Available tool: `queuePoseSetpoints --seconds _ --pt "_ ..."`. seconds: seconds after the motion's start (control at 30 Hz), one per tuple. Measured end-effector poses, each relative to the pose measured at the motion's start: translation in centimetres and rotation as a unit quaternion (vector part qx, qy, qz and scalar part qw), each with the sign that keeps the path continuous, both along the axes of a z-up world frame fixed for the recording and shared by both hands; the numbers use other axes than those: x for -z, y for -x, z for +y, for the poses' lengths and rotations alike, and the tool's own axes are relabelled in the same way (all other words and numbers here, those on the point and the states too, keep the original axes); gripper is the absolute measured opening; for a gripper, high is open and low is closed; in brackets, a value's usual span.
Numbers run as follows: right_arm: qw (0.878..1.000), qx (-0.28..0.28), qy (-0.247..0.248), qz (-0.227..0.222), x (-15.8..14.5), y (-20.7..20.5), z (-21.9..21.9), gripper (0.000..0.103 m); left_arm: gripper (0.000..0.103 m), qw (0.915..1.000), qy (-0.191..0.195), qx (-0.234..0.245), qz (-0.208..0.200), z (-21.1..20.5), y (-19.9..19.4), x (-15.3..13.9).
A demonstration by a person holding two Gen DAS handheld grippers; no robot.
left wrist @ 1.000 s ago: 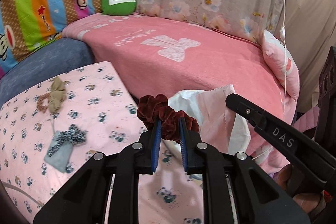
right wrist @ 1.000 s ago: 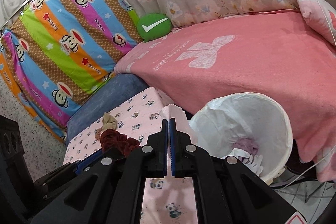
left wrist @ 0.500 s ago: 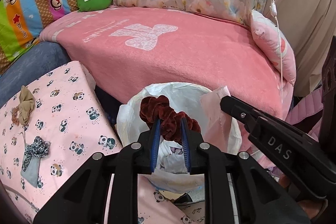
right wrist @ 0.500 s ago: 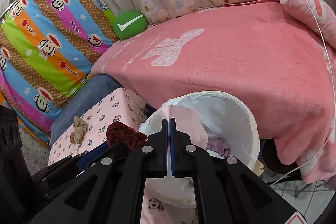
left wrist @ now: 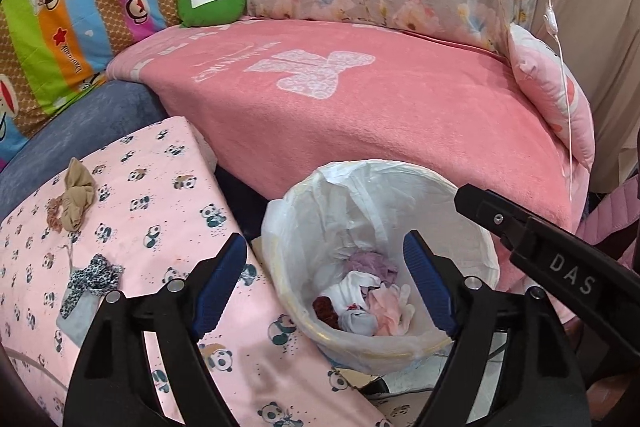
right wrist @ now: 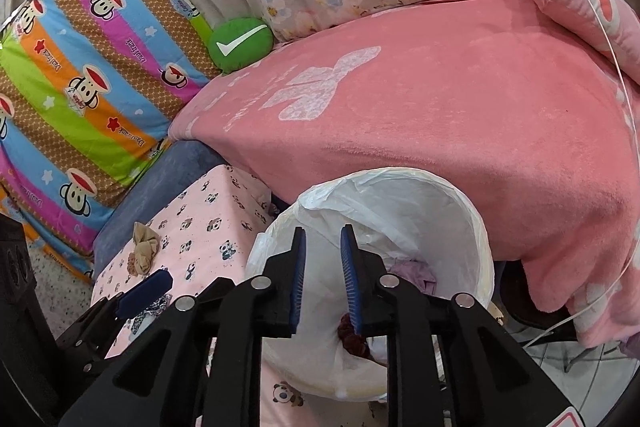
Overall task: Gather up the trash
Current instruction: 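Move both open tools back to the blue pouch and leopard scarf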
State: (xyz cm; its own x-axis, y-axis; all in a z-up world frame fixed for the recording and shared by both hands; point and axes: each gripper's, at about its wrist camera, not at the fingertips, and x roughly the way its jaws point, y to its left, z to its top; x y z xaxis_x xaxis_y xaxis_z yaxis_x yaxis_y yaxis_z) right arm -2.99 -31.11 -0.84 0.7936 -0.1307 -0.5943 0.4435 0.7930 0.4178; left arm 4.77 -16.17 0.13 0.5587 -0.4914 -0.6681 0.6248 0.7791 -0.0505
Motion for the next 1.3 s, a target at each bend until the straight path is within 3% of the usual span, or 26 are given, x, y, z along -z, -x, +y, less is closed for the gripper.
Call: queuePoseSetpoints --seconds 0.33,0.47,0.83,1.3 --pt "1.000 -0.023 0.001 0.001 -0.3 -0.3 3.0 0.034 0.085 0.9973 0.012 -0.072 0.004 5.4 -0.8 -0.4" --pt "0.999 -0.045 0.004 0.004 -0.4 -0.8 5.2 0.037 0.085 0.9948 0.000 -0.102 -0.004 7.8 -1.1 -0.3" --pt "0.994 -0.111 0.013 0.017 0.0 -3.1 12.7 0.051 0.093 0.9821 -0.021 -0.187 0.008 16.1 -2.4 1.2" --pt "0.978 -0.199 0.029 0.050 2.4 -9.5 23.0 0.052 0.093 0.9685 -0.028 -0.245 0.033 26.0 -4.4 4.4"
